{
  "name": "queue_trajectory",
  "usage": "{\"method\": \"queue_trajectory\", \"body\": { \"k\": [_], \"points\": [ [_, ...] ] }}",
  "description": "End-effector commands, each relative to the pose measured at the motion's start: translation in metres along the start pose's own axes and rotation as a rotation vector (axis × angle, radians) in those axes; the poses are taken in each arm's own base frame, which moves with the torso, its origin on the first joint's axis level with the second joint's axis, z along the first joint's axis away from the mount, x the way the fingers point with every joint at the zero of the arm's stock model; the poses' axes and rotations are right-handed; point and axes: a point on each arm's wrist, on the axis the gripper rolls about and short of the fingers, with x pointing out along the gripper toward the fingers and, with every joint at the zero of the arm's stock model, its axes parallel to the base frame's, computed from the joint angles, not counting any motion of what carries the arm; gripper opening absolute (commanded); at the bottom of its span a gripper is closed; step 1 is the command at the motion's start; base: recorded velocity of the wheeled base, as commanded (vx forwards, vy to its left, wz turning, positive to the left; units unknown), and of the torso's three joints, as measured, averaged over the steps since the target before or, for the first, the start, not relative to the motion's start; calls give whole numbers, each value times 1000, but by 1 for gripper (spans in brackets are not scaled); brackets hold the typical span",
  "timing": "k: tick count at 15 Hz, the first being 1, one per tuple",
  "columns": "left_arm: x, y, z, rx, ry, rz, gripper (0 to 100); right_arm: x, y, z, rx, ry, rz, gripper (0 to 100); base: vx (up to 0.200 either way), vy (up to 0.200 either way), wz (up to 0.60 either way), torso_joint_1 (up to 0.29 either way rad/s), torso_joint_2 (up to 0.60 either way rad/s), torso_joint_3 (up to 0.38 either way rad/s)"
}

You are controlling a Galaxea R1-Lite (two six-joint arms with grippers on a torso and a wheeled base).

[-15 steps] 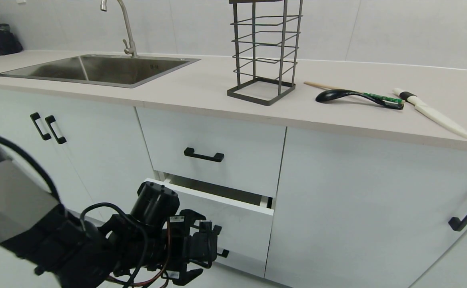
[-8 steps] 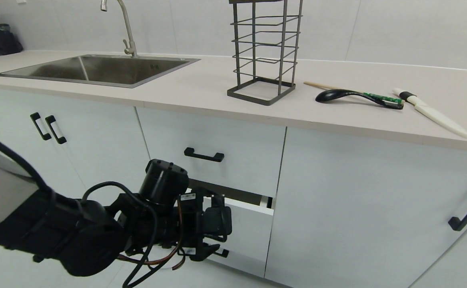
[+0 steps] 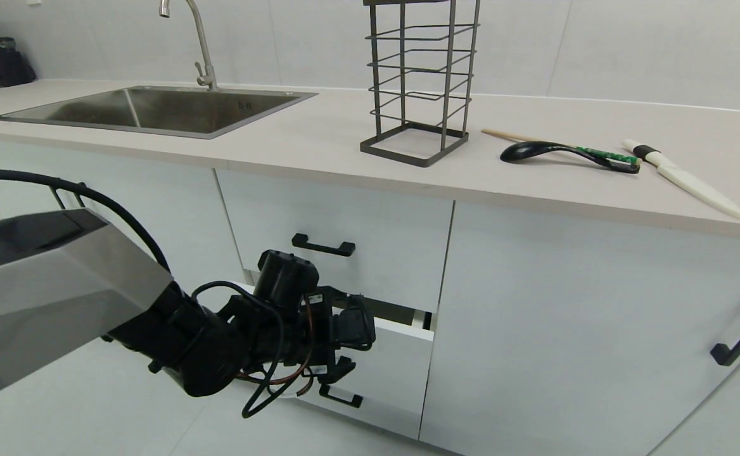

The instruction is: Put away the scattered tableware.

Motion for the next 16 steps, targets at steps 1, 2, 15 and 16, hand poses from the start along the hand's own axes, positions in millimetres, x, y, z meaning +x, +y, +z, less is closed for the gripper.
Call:
{"method": "queue_trajectory", "body": {
  "k": [1,2,15,16],
  "points": [
    [16,-11,-7,-5,15,-50,100,0,0,0,0,-1,0,0,0,0,0,0,0,0],
    [19,-15,-9,-7,13,-73,100,0,0,0,0,0,0,0,0,0,0,0,0,0],
    [-84,-77,22,14,-81,-163,100,0,0,0,0,2,0,0,0,0,0,0,0,0],
    [-86,-80,25,22,-88,-174,100,0,0,0,0,2,0,0,0,0,0,0,0,0]
  ]
}}
